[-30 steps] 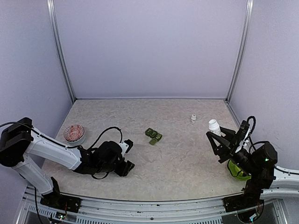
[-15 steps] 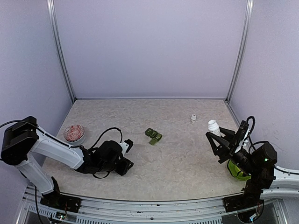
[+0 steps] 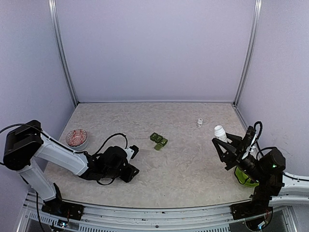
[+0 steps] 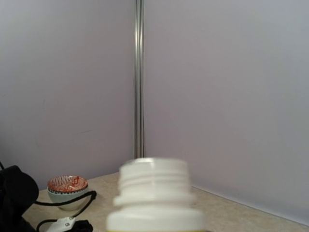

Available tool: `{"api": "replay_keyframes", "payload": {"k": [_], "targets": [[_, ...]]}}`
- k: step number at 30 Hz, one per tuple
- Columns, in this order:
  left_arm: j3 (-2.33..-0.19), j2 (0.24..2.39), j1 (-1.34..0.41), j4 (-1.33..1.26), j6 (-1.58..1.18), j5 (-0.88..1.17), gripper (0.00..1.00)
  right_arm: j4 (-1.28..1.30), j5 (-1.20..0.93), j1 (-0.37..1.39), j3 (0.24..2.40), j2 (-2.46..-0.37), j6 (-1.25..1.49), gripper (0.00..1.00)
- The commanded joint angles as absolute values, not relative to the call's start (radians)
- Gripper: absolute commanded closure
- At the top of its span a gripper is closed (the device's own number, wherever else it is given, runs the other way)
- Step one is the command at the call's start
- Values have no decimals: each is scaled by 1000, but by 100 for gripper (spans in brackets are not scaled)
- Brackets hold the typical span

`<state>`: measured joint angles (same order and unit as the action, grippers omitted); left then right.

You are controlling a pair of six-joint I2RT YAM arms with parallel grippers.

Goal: Sort the pills into containers
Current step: Pick up the lid of the pill bottle from the center of the board.

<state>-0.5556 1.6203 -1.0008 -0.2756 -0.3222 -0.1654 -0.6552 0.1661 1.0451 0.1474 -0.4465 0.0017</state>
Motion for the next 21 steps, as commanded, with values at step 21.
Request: {"api": "replay_keyframes", "payload": {"k": [21], "targets": [[-558, 1645, -1032, -235, -328, -219, 64, -676, 190, 1052, 115, -421, 19, 89]]}}
